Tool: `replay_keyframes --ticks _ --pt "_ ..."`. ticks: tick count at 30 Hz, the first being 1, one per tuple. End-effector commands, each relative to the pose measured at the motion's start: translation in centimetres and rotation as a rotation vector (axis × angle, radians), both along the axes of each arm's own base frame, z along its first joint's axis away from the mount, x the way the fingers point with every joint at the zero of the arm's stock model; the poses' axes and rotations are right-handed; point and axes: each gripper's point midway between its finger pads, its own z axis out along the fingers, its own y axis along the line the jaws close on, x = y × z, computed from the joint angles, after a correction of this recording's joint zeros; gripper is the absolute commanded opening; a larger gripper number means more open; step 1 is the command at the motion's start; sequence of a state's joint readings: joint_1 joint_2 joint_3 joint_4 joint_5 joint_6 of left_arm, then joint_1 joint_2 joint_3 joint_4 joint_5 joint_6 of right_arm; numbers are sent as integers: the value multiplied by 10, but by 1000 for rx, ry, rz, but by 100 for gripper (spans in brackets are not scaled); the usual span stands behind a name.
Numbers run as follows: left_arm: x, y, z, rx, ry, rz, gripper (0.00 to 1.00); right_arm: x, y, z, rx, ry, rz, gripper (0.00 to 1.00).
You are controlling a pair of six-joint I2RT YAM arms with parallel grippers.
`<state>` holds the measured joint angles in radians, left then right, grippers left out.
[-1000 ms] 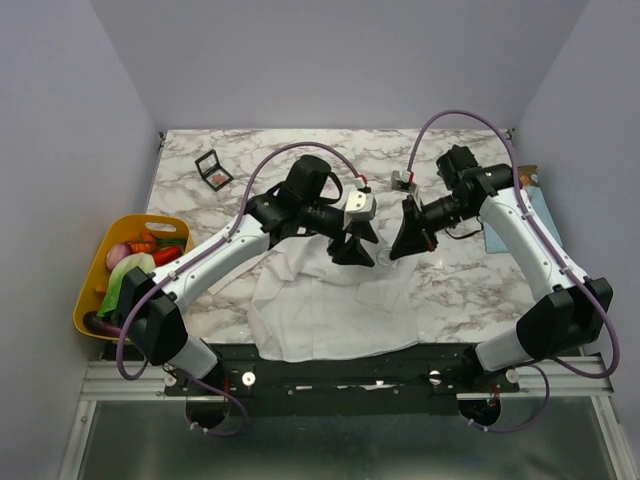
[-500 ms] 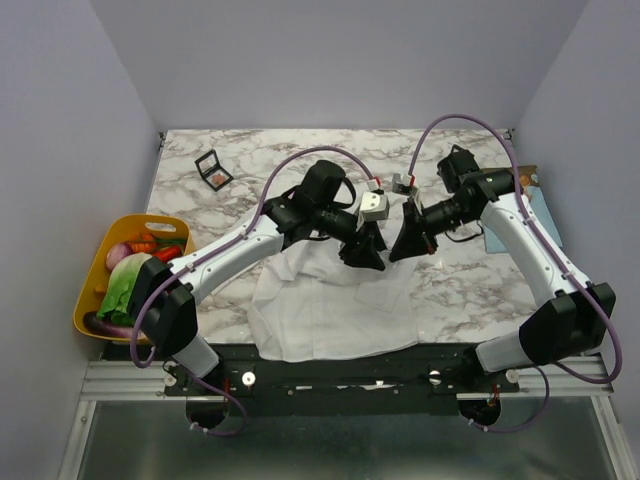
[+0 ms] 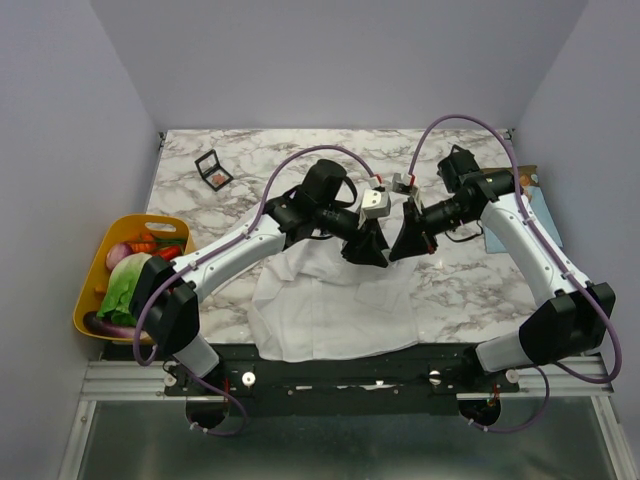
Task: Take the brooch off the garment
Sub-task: Close the brooch.
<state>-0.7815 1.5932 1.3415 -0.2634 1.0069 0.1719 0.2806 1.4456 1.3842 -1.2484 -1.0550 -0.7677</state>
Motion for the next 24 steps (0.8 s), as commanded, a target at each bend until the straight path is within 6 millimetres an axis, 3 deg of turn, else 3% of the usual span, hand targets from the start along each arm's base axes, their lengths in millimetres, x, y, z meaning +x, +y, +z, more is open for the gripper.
replay_keyframes --ticks 1,7,16,24 --pt "-8 -3 -2 3 13 -46 50 -3 1 3 18 -28 18 1" --pt "-7 -2 -5 8 1 -46 50 -12 3 13 56 -27 60 0" --pt "-5 -3 -7 3 -7 -40 41 -12 2 10 49 -20 57 1" --pt "-4 -3 -11 8 -6 -24 39 -11 2 11 48 -23 54 1"
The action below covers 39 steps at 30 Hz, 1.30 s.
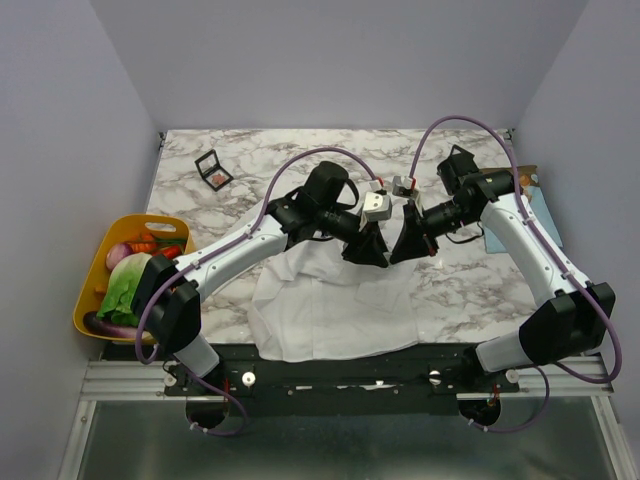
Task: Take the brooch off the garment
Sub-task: Close the brooch.
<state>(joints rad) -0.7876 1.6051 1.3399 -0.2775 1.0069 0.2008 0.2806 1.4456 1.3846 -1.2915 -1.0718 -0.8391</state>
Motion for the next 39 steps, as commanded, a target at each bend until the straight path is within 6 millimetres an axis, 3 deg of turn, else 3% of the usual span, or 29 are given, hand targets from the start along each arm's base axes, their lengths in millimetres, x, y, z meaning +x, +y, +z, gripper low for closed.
replay_keyframes --ticks 1,29,39 --pt "0 -2 -2 -8 -8 -1 39 -5 3 10 35 -5 18 0" --pt "23 -9 -17 38 -114 153 34 -5 3 12 41 -4 15 1" --pt "30 -2 -21 74 -172 178 34 -4 4 14 44 -6 10 0"
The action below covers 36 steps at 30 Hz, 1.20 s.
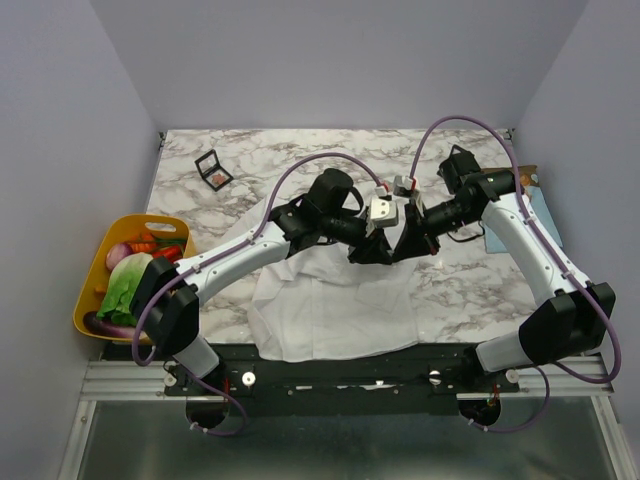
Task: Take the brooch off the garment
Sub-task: Close the brooch.
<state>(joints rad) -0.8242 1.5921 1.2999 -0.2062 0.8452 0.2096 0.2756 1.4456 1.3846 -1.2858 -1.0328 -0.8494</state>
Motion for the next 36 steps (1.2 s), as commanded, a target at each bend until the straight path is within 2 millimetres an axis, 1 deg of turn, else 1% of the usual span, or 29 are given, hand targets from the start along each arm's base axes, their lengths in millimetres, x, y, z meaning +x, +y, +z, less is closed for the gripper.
replay_keyframes --ticks 1,8,11,14,17,19,22,24,25,27,31,32,36 --pt "18 8 -12 64 -79 89 34 -10 8 20 78 17 20 0" --pt "35 11 -12 85 -132 170 34 -10 9 20 80 20 22 1" --pt "37 11 -9 75 -145 182 33 -10 8 20 80 19 22 1" --pt "36 10 -4 62 -144 175 34 -10 8 19 77 19 22 1" --pt "31 11 2 47 -133 146 37 -9 8 18 72 21 20 1" --pt "22 13 7 31 -123 98 39 -9 8 18 72 21 20 1" --pt "15 16 13 17 -112 59 40 -9 8 18 73 19 19 1" --pt "15 17 13 16 -113 58 39 -9 8 18 74 20 20 1" --pt "18 18 12 19 -123 72 37 -9 9 19 76 20 19 1" --pt "19 18 9 23 -122 78 35 -9 9 20 78 17 20 1" --pt "21 19 11 16 -117 86 34 -9 8 19 76 18 18 1" --pt "24 19 12 18 -123 100 34 -9 8 19 78 17 19 1" --pt "24 18 8 22 -110 97 33 -10 8 20 78 16 20 1"
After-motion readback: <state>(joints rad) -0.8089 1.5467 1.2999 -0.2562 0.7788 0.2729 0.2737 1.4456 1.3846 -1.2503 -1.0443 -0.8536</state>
